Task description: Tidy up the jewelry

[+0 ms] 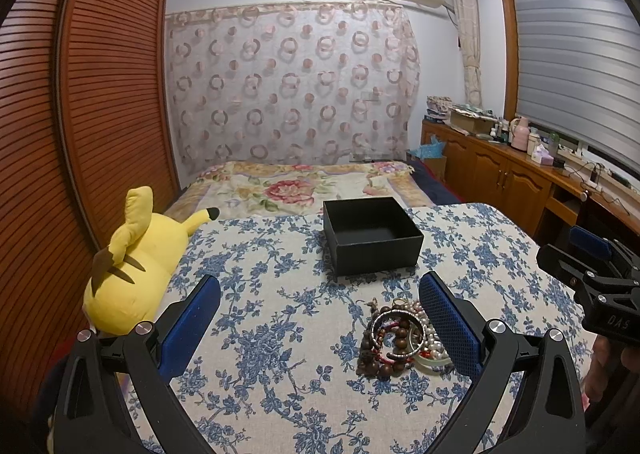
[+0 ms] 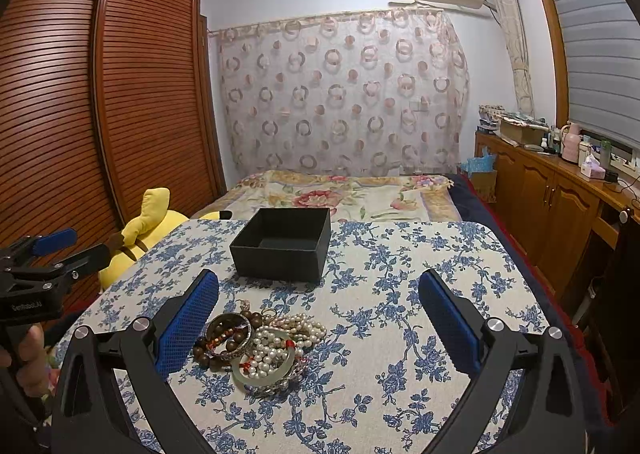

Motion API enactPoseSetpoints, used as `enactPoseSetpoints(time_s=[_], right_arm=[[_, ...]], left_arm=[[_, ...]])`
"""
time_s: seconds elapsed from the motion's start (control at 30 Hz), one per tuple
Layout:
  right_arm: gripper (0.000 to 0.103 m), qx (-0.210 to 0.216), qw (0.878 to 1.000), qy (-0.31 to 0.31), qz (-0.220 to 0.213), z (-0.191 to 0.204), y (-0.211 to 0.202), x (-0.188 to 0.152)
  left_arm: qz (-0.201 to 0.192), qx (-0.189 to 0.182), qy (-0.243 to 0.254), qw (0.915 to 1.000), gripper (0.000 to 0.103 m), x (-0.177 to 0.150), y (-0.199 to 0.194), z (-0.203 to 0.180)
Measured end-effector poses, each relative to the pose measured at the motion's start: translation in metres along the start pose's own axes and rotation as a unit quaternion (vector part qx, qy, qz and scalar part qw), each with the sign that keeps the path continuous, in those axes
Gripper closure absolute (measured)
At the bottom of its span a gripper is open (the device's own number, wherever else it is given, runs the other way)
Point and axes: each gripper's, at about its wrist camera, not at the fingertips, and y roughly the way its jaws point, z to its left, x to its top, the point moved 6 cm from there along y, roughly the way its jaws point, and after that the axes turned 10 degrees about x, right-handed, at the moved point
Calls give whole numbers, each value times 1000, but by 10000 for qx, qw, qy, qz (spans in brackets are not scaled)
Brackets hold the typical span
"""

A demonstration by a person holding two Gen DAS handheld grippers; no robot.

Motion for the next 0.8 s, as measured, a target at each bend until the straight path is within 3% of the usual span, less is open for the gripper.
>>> enactPoseSetpoints(time_s=[0.8], right_arm=[[2, -7, 10000, -9, 7, 1, -1, 0]], left_arm=[[-20, 4, -10, 10000, 7, 1, -2, -1]])
